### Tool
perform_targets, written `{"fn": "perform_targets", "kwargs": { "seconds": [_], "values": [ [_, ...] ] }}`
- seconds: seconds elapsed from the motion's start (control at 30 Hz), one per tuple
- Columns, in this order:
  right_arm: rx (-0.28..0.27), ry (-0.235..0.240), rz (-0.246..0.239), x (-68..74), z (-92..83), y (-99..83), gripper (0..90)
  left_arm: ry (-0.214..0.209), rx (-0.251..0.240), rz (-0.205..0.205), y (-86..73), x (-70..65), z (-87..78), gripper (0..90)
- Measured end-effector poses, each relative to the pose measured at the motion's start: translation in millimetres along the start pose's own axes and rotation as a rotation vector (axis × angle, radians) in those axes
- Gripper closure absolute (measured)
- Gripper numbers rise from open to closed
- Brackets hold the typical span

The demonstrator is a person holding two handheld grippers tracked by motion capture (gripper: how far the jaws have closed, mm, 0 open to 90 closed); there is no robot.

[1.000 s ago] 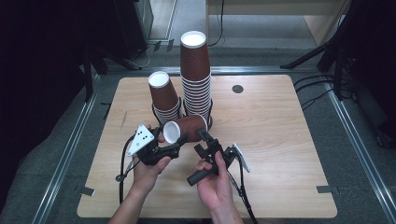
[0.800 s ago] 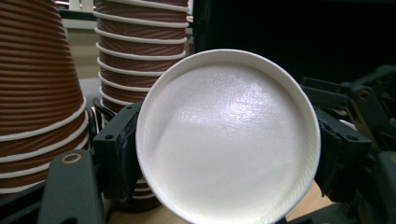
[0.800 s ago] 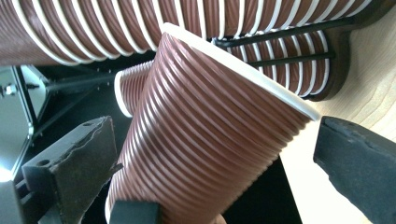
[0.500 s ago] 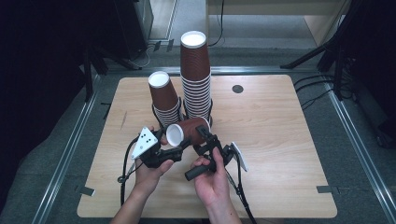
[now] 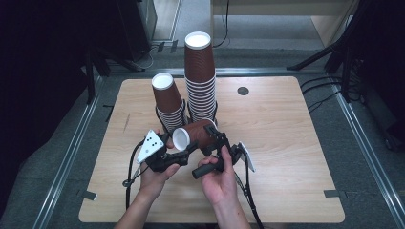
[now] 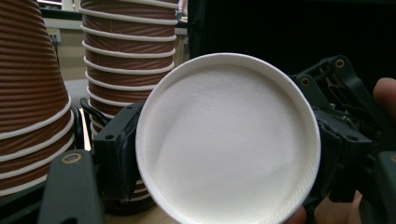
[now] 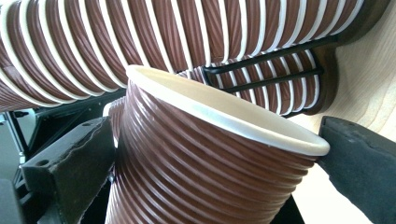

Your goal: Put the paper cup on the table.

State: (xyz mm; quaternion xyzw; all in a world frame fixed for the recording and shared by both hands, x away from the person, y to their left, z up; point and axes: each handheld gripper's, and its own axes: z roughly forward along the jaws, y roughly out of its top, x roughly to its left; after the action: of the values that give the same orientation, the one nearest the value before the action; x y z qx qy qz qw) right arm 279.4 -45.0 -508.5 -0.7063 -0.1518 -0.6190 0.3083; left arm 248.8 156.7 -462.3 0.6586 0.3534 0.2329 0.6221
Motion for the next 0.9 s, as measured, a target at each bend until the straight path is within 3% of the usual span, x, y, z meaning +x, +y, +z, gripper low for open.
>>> {"fn": "perform_targets", "kwargs": {
  "seconds": [0.47, 0.7, 0.9],
  "values": [
    [0.001, -0.003, 0.01, -6.2, 6.1, -1.9, 0.0, 0.002, 0.01, 0.016, -5.0, 2.4, -2.6, 22.8],
    [0.014, -0.004, 0.016, -7.2, 8.5, -2.2, 0.0, 0.001, 0.009, 0.05, -7.9, -0.2, -4.5, 22.8],
    [0.027, 0.003, -0.006, -10.4, 10.9, -3.8, 0.0, -0.007, 0.011, 0.055, -10.2, 4.1, -7.6, 22.6]
  ]
}}
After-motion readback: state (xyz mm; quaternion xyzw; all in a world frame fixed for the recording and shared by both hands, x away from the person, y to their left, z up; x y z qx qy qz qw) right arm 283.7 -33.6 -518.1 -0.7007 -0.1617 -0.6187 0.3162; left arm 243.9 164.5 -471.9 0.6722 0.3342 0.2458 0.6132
